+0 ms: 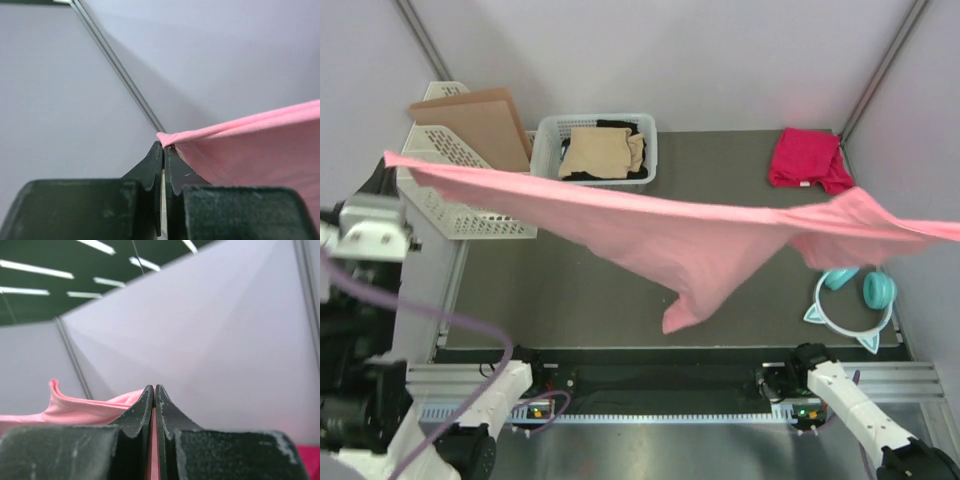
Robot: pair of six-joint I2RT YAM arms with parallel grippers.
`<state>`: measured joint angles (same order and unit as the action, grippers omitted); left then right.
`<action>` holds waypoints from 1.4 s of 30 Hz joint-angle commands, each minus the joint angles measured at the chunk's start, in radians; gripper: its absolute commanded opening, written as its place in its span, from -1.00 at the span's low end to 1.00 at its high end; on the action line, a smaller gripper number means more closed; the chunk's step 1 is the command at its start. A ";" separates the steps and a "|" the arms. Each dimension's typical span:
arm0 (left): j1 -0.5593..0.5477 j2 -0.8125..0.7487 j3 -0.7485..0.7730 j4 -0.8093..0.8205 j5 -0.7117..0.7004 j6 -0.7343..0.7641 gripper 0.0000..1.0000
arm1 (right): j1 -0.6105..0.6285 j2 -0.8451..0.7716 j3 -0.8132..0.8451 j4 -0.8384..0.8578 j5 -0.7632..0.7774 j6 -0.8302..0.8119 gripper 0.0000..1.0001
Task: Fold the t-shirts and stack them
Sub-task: Flatten out the tshirt, then fold the flattened tshirt in 1/3 of the way
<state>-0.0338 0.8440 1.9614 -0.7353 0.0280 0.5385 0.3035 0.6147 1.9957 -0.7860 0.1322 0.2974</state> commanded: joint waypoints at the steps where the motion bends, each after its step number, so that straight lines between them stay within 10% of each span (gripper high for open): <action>1: 0.005 -0.014 0.056 -0.119 0.020 -0.038 -1.00 | -0.012 0.014 0.145 -0.004 -0.017 -0.038 -1.00; 10: 0.005 -0.074 -0.116 -0.139 0.018 0.009 -1.00 | -0.010 0.143 0.028 -0.076 0.124 -0.012 -1.00; 22: 0.005 0.154 -0.791 0.092 0.070 0.210 -1.00 | -0.012 0.350 -0.491 0.160 0.300 -0.029 -1.00; 42: 0.002 0.630 -0.708 0.330 -0.085 0.304 -1.00 | -0.083 0.732 -0.506 0.264 0.277 0.012 -1.00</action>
<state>-0.0338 1.4586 1.1969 -0.4965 -0.0025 0.8150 0.2390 1.3170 1.4311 -0.5762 0.3981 0.2951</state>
